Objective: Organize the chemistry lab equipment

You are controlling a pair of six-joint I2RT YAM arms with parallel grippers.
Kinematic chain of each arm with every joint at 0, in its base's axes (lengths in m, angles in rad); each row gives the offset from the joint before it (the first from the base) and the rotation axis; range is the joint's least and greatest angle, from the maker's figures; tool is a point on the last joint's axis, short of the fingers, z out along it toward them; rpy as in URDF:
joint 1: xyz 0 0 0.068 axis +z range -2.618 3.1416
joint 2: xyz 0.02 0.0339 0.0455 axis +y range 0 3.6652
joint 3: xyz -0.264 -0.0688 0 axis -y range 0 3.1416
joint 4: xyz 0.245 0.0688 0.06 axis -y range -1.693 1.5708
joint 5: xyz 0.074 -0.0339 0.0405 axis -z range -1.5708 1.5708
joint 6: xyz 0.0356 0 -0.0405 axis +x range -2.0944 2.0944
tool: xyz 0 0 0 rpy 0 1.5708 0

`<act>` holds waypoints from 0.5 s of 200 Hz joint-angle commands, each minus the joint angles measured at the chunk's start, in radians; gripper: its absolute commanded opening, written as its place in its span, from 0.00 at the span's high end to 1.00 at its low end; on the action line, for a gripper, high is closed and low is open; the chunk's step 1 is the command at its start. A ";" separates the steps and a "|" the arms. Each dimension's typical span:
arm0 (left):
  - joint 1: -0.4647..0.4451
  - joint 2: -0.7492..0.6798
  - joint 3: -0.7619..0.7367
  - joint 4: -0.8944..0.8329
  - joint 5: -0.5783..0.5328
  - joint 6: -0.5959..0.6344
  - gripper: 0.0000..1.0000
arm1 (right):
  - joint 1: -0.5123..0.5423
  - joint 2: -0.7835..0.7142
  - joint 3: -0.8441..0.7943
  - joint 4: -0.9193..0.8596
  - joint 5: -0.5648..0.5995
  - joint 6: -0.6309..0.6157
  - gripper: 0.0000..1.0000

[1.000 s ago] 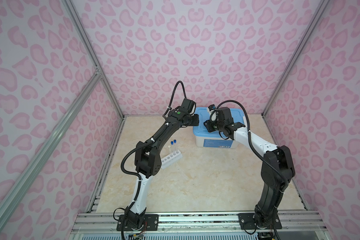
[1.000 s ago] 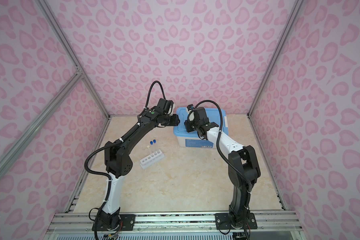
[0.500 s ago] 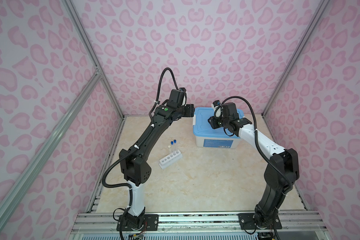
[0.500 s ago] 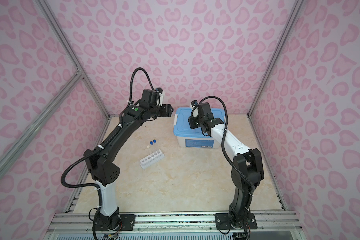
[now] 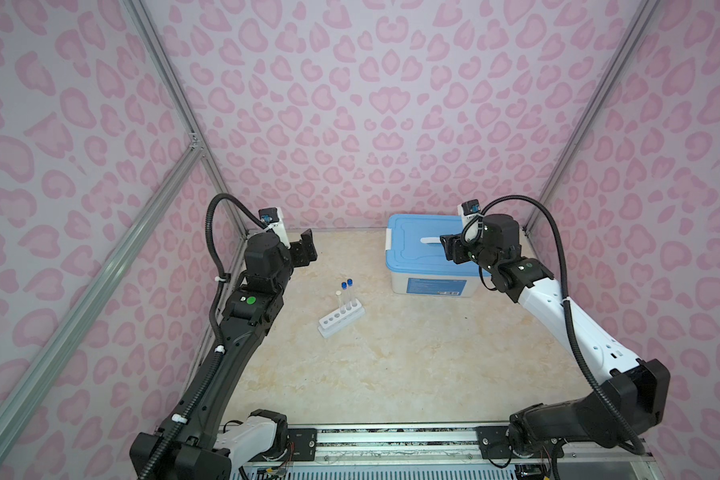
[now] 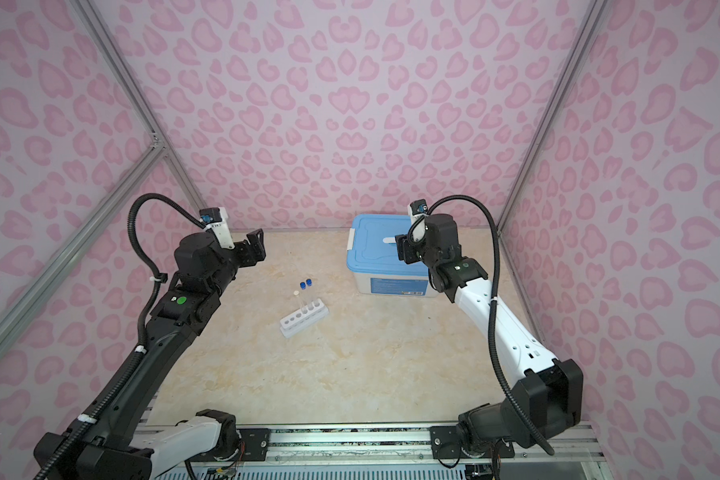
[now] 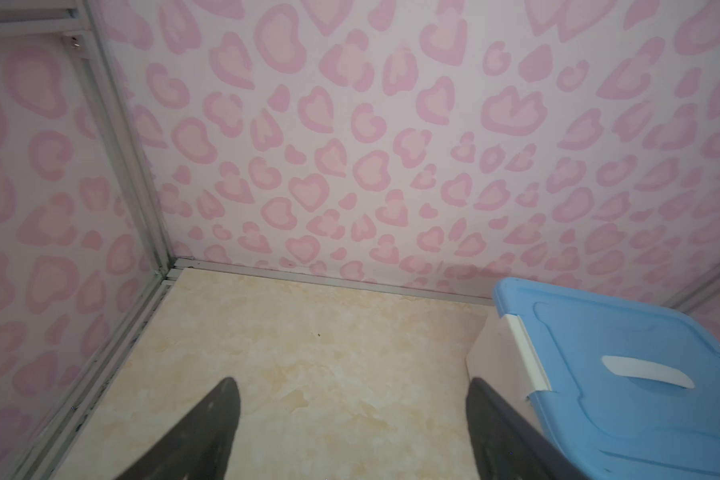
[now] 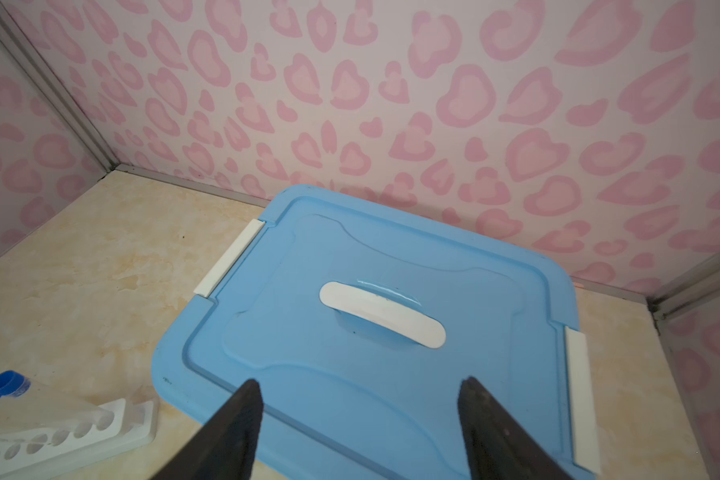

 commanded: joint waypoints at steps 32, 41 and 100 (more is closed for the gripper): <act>0.083 -0.193 -0.327 0.220 -0.181 -0.036 0.02 | -0.033 -0.284 -0.345 0.192 0.275 0.044 0.07; 0.092 -0.212 -0.391 0.279 -0.196 -0.037 0.02 | -0.045 -0.330 -0.403 0.206 0.310 0.054 0.06; 0.099 -0.144 -0.665 0.615 -0.322 0.047 0.02 | -0.141 -0.468 -0.722 0.322 0.510 0.142 0.04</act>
